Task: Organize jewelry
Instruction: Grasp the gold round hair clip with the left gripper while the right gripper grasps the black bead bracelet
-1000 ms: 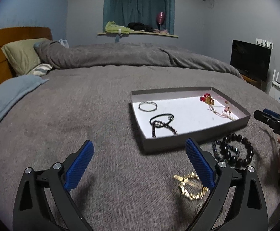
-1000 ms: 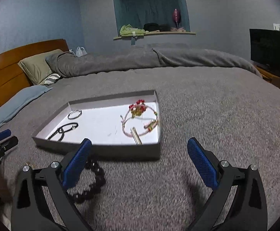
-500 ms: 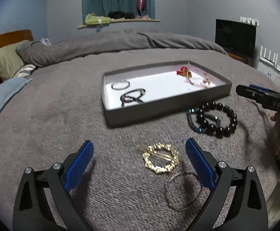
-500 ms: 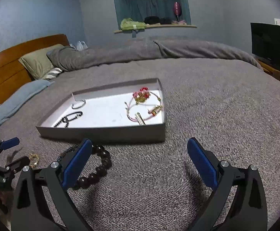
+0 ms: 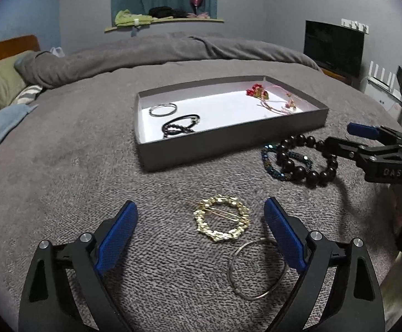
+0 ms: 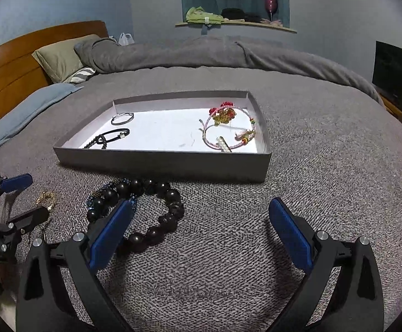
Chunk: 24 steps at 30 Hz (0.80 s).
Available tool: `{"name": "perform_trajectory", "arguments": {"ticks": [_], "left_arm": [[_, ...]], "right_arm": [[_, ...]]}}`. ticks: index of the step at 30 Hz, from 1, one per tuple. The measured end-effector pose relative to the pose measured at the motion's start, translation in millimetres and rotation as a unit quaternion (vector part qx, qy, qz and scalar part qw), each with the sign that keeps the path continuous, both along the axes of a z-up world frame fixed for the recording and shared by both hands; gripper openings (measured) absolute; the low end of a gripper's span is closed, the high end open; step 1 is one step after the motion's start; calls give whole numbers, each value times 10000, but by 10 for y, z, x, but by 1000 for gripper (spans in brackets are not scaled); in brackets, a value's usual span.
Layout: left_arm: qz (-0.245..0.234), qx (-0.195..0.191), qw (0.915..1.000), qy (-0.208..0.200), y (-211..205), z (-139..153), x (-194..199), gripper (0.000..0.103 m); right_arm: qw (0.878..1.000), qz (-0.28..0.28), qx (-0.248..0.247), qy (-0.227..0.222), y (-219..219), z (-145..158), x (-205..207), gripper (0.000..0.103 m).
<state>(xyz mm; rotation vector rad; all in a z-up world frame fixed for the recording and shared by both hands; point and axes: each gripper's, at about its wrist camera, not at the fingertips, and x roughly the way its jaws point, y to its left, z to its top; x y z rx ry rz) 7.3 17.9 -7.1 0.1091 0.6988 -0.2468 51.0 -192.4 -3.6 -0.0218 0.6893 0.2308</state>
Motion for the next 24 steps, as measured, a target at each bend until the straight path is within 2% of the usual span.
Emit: {"name": "perform_trajectory", "arguments": {"ticks": [3, 8, 19, 24], "left_arm": [[-59, 59, 10000, 6, -30, -9, -9, 92], [-104, 84, 9999, 68, -58, -30, 3, 85], [-226, 137, 9995, 168, -101, -58, 9, 67], [-280, 154, 9993, 183, -116, -64, 3, 62]], "right_arm": [[9999, -52, 61, 99, -18, -25, 17, 96], [9996, -62, 10, 272, -3, -74, 56, 77], [9972, 284, 343, 599, 71, -121, 106, 41], [9962, 428, 256, 719, 162, -139, 128, 36]]}}
